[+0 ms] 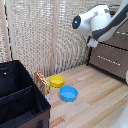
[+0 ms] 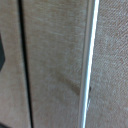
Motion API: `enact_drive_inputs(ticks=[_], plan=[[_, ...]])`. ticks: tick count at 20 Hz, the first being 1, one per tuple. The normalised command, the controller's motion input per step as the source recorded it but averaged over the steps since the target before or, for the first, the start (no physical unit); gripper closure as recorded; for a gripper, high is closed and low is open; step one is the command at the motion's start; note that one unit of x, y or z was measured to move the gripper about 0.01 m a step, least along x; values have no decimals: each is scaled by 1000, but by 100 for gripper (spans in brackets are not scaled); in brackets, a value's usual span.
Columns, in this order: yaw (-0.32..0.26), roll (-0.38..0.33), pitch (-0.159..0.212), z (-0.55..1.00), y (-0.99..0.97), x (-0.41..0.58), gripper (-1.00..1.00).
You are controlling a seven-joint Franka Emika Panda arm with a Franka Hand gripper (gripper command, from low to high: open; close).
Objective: Kindly move your gripper toward the top drawer's handle. With caution, hold the handle robustly using your gripper and pull open the top drawer. Let the handle go. Relocate your gripper to the bowl placed in the background. Gently hold the bowl using your gripper. Bring the gripper and the bowl to the ajar drawer. Softly release the bowl into it.
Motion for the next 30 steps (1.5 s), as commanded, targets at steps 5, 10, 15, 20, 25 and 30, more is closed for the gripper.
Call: enact_drive_inputs(ticks=[5,10,15,20,25,30], plan=[[0,-176,0,34,-567,-13,-100],[-7,-1,4,0,-257,41,100],[0,0,0,0,-18,0,100],[11,0,0,0,15,22,100],[27,-45,27,105,194,261,100],[4,-35,23,219,207,245,100]])
